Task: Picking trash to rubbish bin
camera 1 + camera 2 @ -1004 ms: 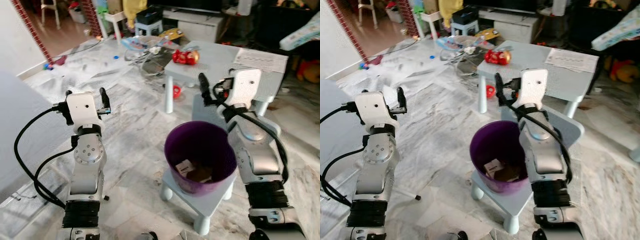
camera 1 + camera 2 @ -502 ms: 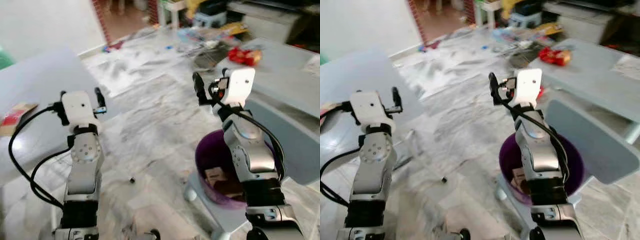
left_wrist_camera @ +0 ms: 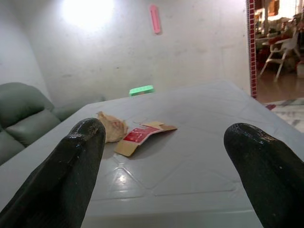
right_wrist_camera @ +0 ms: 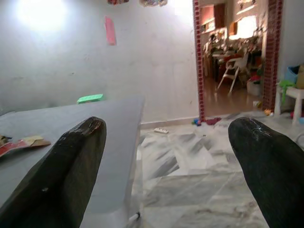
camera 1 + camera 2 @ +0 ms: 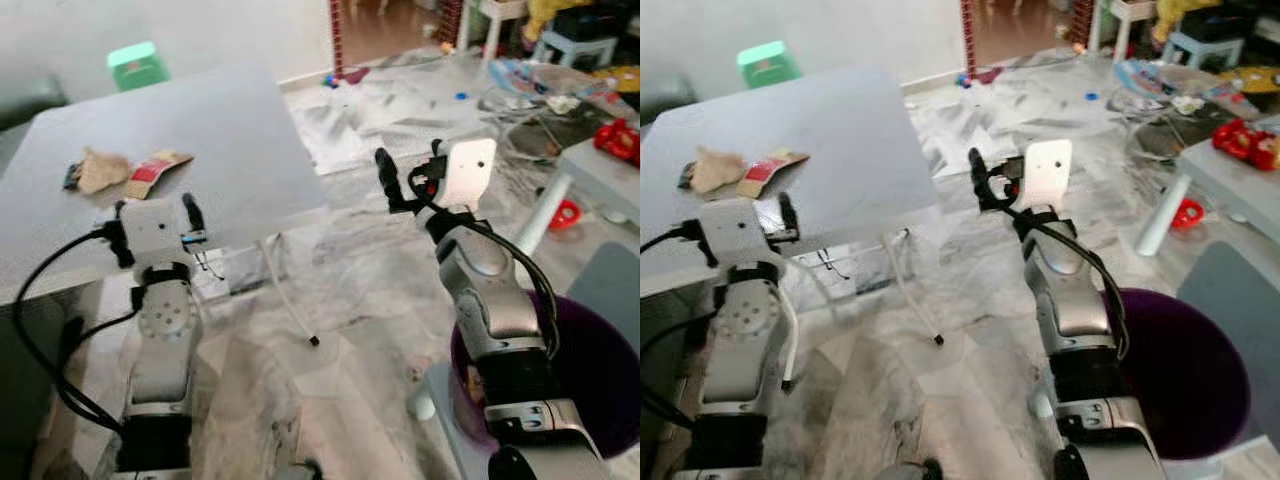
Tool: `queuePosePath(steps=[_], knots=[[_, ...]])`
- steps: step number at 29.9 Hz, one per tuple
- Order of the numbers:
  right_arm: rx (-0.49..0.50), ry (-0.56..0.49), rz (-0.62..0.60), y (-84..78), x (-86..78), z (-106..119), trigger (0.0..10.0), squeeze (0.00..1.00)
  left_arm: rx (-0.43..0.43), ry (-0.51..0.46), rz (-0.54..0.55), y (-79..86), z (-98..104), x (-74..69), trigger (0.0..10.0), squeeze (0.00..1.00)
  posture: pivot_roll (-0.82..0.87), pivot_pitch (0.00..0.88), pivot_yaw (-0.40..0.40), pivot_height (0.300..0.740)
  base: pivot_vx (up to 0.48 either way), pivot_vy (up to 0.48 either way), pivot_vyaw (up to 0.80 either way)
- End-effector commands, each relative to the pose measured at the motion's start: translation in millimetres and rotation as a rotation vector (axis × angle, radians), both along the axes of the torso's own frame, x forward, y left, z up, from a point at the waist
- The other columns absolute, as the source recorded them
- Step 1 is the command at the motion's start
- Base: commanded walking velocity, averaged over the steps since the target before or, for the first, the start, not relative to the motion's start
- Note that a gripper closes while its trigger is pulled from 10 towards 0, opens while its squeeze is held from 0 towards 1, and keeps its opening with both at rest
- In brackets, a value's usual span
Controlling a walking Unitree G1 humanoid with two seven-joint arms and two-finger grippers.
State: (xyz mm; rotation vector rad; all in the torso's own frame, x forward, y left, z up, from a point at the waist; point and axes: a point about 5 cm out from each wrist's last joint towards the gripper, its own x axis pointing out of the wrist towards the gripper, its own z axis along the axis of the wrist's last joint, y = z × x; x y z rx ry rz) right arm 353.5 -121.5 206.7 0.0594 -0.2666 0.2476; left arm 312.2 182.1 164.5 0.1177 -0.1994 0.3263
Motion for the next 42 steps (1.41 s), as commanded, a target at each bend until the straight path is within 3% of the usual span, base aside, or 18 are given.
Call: queuePosePath(steps=[1,11,42], knots=[[0.0,0.01,0.022,9.0,0.6,-3,10.0,0.0,0.01,0.01,0.02,6.9,-2,0.3,10.0,0.0,-0.01,0.026,0.075,0.74,0.0,0.0,0.0],[-0.014,0.01,0.015,5.3,-0.1,-7,10.0,0.0,-0.024,0.034,0.006,4.4,-7,2.9,10.0,0.0,-0.02,0.032,0.071,0.74,0.0,0.059,0.0],[-0.018,-0.009,0.012,3.4,1.1,-5,10.0,0.0,-0.026,0.046,0.006,-3.2,-9,3.8,10.0,0.0,-0.02,0.037,0.072,0.74,0.0,0.479,0.0]])
